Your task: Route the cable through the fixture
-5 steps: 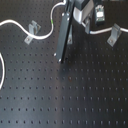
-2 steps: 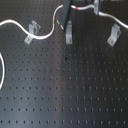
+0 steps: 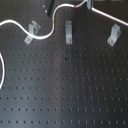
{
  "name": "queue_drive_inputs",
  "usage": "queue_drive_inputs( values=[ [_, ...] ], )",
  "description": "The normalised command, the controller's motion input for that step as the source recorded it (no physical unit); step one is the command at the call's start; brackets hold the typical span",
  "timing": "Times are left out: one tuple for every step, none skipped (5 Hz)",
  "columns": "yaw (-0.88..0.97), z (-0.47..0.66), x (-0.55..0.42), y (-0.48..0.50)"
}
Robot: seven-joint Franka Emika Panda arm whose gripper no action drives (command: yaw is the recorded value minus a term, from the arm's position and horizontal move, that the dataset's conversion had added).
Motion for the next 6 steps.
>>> queue_drive_inputs(
  values=[
    [0.24,0.19,0.505,-0.206],
    [0.28,0.02,0.206,-0.414],
    [0.07,0.01,-0.13,-0.585],
    [0.0,-0.01,-0.205,-0.629],
    [-0.48,0.12,0.138,-0.47],
    [-0.53,0.17,0.199,-0.356]
  ],
)
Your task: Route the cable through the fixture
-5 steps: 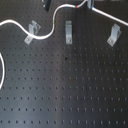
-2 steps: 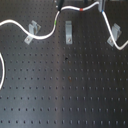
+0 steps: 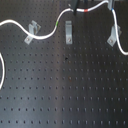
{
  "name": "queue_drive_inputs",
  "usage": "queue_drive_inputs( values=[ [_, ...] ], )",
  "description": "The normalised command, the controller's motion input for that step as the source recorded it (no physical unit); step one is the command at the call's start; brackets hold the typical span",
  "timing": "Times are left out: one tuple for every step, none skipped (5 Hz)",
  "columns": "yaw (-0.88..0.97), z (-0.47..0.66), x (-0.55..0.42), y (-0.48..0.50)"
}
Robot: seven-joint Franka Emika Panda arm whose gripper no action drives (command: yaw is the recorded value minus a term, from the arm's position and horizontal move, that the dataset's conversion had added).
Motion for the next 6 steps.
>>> queue_drive_inputs(
  values=[
    [-0.59,0.19,0.27,-0.164],
    [-0.68,0.22,0.252,-0.003],
    [-0.62,0.24,0.292,0.211],
    [-0.29,0.17,-0.14,0.308],
    [-0.39,0.11,-0.136,0.127],
    [-0.41,0.03,-0.113,0.089]
  ],
)
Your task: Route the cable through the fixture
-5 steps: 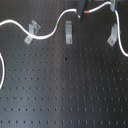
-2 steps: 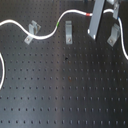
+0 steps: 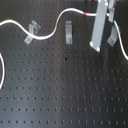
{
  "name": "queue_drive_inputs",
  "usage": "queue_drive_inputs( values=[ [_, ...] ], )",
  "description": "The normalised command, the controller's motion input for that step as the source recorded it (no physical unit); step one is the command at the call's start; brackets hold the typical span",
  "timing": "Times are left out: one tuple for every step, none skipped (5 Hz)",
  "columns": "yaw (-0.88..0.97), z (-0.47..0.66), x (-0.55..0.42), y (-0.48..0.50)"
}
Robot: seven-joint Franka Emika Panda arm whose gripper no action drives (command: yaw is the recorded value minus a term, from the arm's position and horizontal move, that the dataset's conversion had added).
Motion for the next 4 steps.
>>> queue_drive_inputs(
  values=[
    [-0.55,0.0,0.125,-0.079],
    [-0.53,0.0,0.09,-0.045],
    [-0.18,0.05,-0.176,0.068],
    [0.0,0.09,-0.364,0.178]
  ],
)
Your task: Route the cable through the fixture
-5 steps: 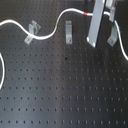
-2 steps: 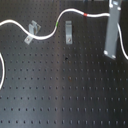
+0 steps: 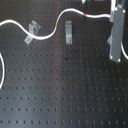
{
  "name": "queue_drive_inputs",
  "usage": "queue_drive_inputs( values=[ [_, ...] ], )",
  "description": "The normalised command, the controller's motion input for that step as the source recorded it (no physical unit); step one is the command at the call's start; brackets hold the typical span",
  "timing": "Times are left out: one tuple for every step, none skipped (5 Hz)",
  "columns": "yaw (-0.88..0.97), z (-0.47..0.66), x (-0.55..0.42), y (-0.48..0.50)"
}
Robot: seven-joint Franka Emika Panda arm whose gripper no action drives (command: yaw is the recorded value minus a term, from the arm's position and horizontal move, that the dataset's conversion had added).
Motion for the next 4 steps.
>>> queue_drive_inputs(
  values=[
    [0.0,0.26,-0.241,0.059],
    [0.0,0.32,-0.236,-0.141],
    [0.0,0.3,-0.267,-0.22],
    [0.0,0.31,-0.273,-0.149]
  ],
)
